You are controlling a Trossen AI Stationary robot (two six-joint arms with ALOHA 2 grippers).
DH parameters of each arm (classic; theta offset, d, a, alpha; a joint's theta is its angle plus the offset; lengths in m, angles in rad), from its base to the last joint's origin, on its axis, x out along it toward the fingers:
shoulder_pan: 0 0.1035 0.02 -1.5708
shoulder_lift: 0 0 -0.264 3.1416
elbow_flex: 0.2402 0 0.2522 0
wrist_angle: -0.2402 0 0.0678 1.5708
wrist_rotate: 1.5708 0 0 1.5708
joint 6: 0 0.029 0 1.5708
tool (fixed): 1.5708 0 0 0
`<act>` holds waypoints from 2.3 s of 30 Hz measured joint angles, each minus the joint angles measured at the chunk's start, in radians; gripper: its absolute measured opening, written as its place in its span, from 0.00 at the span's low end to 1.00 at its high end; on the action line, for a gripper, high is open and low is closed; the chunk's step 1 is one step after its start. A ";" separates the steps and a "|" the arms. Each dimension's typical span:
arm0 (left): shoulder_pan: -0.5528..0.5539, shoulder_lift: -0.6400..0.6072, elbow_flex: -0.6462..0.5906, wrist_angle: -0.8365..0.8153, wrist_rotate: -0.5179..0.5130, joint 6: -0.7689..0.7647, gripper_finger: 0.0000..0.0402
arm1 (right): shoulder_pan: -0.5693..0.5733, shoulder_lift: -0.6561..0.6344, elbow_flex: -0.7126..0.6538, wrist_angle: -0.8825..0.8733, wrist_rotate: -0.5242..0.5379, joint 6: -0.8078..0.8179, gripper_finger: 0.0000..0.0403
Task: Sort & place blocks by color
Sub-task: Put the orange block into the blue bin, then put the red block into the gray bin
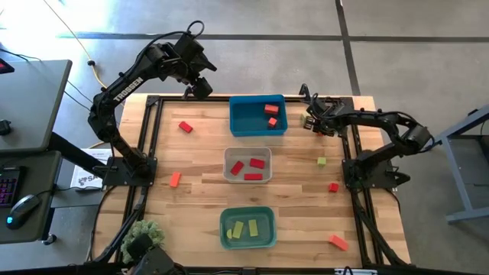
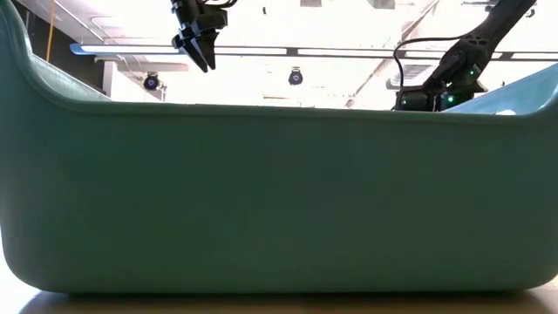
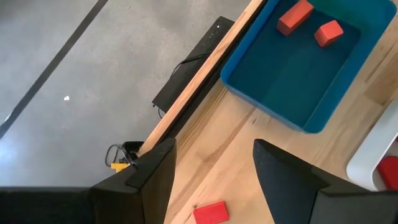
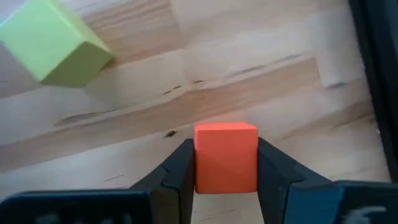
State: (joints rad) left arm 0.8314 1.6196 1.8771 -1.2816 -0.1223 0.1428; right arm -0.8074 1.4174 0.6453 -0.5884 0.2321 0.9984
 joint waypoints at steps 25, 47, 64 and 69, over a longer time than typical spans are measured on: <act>0.000 0.000 0.000 -0.001 0.000 -0.215 0.51 | 0.035 0.000 0.461 0.153 -0.170 -0.614 0.25; -0.010 0.000 0.000 -0.018 -0.001 -0.360 0.51 | 0.175 0.245 0.463 0.290 -0.362 -0.798 0.25; 0.008 0.105 0.000 -0.037 0.006 -0.348 0.51 | 0.179 0.313 0.463 0.282 -0.283 -0.797 0.41; 0.041 0.170 0.000 -0.104 0.037 -0.363 0.51 | 0.179 0.313 0.463 0.286 -0.281 -0.798 0.48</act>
State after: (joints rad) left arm 0.8727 1.7891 1.8771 -1.3856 -0.0852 -0.2205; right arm -0.6281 1.7302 1.1080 -0.3023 -0.0490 0.2009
